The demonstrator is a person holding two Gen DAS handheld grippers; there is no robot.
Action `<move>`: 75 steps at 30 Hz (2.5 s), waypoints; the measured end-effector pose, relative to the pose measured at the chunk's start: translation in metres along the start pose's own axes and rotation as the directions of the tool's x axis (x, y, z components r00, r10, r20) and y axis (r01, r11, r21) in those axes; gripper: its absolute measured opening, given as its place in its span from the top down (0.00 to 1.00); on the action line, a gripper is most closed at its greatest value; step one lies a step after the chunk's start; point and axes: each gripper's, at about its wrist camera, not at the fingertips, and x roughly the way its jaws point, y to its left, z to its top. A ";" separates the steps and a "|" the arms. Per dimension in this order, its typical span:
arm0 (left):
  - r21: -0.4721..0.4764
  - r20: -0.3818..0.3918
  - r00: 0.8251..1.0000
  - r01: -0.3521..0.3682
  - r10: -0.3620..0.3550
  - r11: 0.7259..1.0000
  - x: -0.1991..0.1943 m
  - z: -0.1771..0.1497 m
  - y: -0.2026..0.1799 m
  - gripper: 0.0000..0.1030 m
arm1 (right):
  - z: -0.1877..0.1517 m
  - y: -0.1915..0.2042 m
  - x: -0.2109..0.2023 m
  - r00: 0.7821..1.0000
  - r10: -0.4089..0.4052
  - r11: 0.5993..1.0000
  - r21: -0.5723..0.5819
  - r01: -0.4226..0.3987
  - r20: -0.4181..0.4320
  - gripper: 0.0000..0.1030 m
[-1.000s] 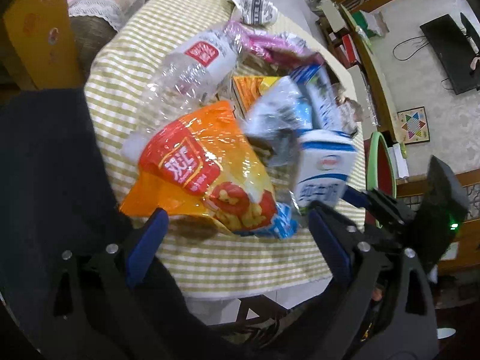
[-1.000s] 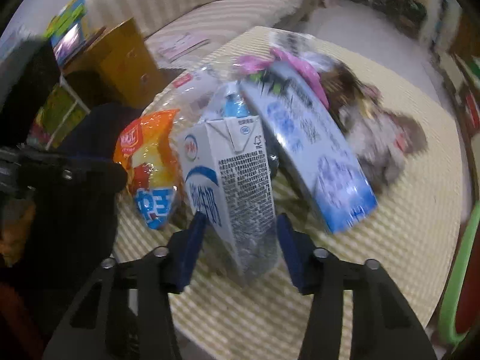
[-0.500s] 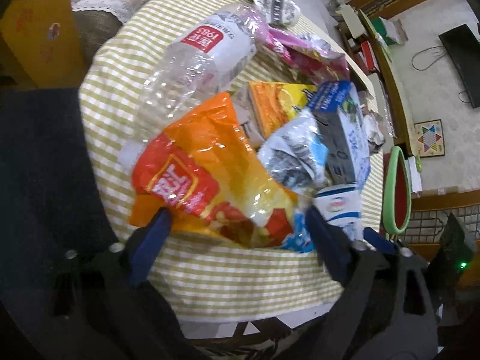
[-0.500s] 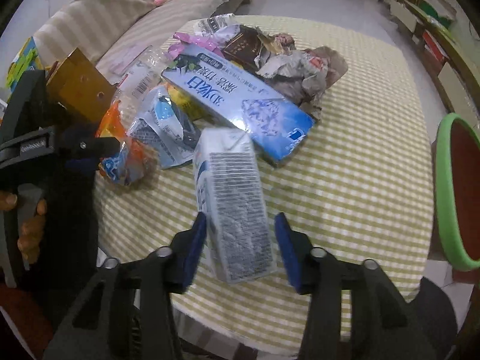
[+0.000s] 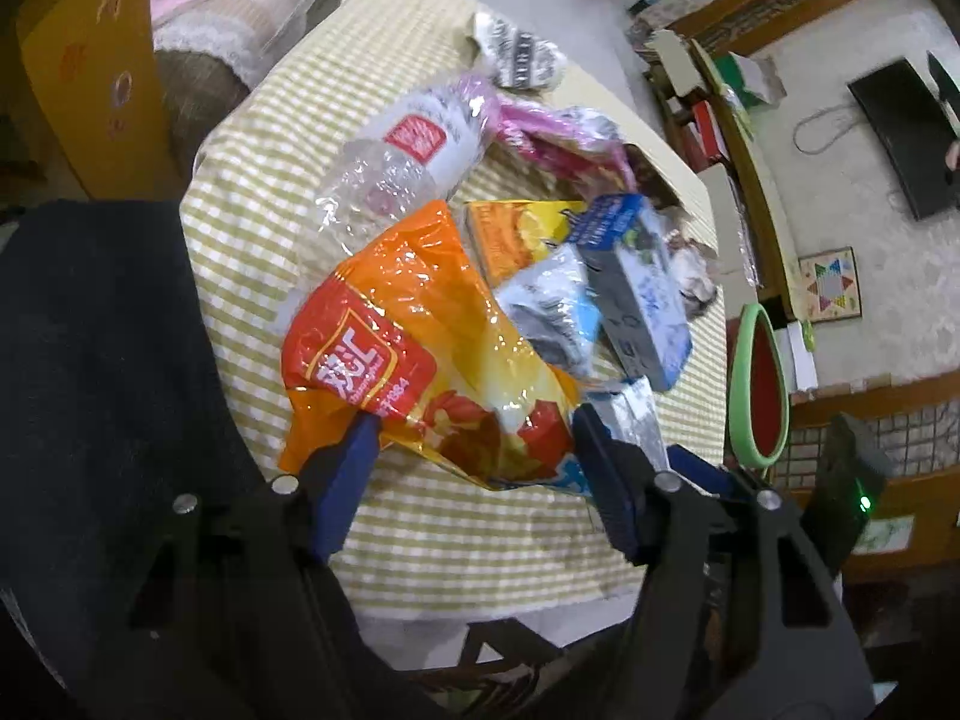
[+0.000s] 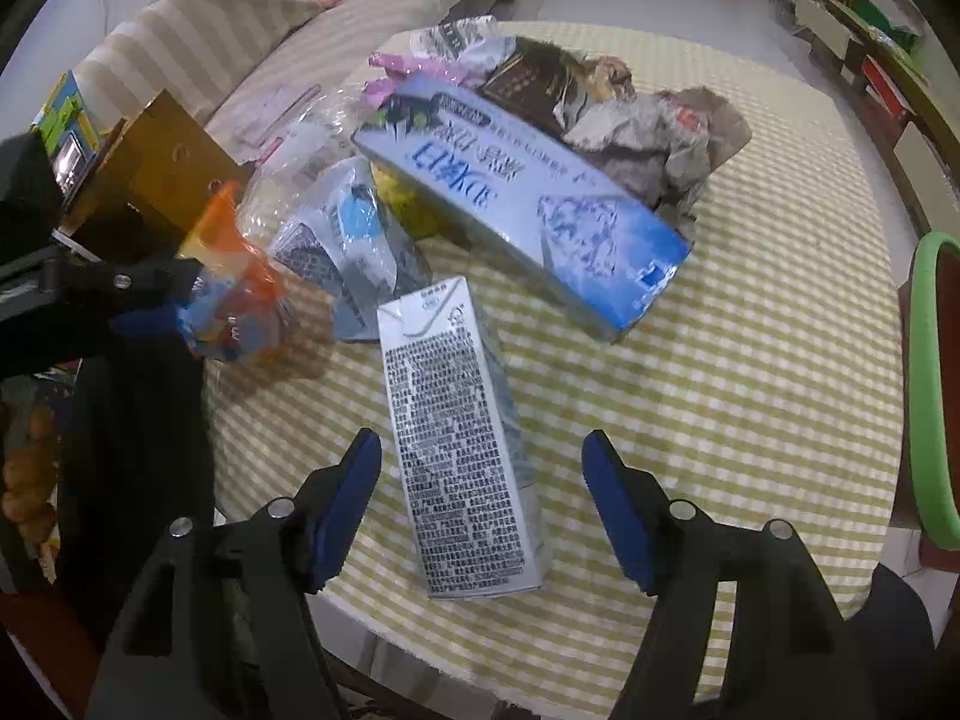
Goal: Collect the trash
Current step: 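Grasp the orange chip bag with the left tool while the right tool grasps a white milk carton, then carry both items over the red bin and open both tools to drop them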
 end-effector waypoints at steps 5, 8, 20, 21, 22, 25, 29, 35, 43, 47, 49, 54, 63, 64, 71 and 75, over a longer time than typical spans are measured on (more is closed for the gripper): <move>0.098 0.036 0.999 -0.020 0.016 0.995 -0.013 -0.009 -0.016 0.39 | -0.004 0.003 -0.011 0.999 0.009 1.000 0.008 -0.009 0.038 0.61; 0.171 0.069 0.997 -0.030 0.019 0.985 -0.017 -0.011 -0.034 0.39 | -0.003 0.003 -0.031 0.995 0.009 0.999 0.036 -0.012 0.095 0.62; 0.400 0.204 0.976 -0.019 -0.069 0.916 -0.029 0.017 -0.110 0.38 | 0.000 -0.034 -0.118 0.935 -0.060 0.981 0.194 -0.009 0.350 0.61; 0.411 0.208 0.975 -0.013 -0.080 0.912 -0.027 0.019 -0.118 0.38 | 0.000 -0.039 -0.124 0.928 -0.072 0.978 0.209 -0.006 0.366 0.61; 0.418 0.211 0.974 -0.009 -0.087 0.908 -0.027 0.021 -0.122 0.38 | 0.000 -0.043 -0.129 0.920 -0.084 0.974 0.226 -0.005 0.382 0.61; 0.437 0.216 0.970 0.008 -0.113 0.899 -0.024 0.026 -0.137 0.38 | -0.005 -0.057 -0.144 0.903 -0.114 0.964 0.267 -0.001 0.415 0.61; 0.467 0.214 0.965 0.032 -0.148 0.884 -0.018 0.030 -0.161 0.38 | -0.012 -0.079 -0.155 0.886 -0.165 0.944 0.329 0.014 0.434 0.61; 0.530 0.188 0.965 0.057 -0.183 0.846 -0.003 0.028 -0.198 0.38 | -0.032 -0.115 -0.174 0.859 -0.233 0.902 0.431 0.016 0.456 0.61; 0.598 0.114 0.969 0.110 -0.220 0.794 0.030 0.027 -0.254 0.38 | -0.062 -0.172 -0.196 0.825 -0.323 0.825 0.565 0.005 0.464 0.61; 0.636 0.064 0.970 0.142 -0.236 0.759 0.054 0.022 -0.288 0.38 | -0.077 -0.199 -0.210 0.800 -0.381 0.789 0.614 0.020 0.463 0.61; 0.663 0.035 0.969 0.160 -0.245 0.731 0.068 0.019 -0.309 0.38 | -0.083 -0.212 -0.216 0.791 -0.400 0.772 0.635 0.018 0.464 0.61; 0.711 -0.025 0.965 0.200 -0.260 0.674 0.098 0.011 -0.351 0.38 | -0.102 -0.254 -0.224 0.781 -0.424 0.718 0.696 -0.018 0.458 0.61; 0.747 -0.122 0.958 0.260 -0.259 0.612 0.150 -0.001 -0.402 0.38 | -0.125 -0.308 -0.227 0.787 -0.443 0.646 0.761 -0.051 0.429 0.61; 0.746 -0.132 0.957 0.267 -0.258 0.610 0.155 -0.002 -0.406 0.38 | -0.126 -0.311 -0.227 0.788 -0.442 0.644 0.763 -0.054 0.429 0.61; 0.751 -0.177 0.960 0.275 -0.218 0.600 0.182 0.000 -0.418 0.29 | -0.114 -0.323 -0.221 0.781 -0.460 0.632 0.773 -0.046 0.423 0.57; 0.731 -0.174 0.961 0.272 -0.214 0.626 0.185 0.006 -0.412 0.25 | -0.112 -0.323 -0.225 0.757 -0.513 0.613 0.790 -0.008 0.406 0.42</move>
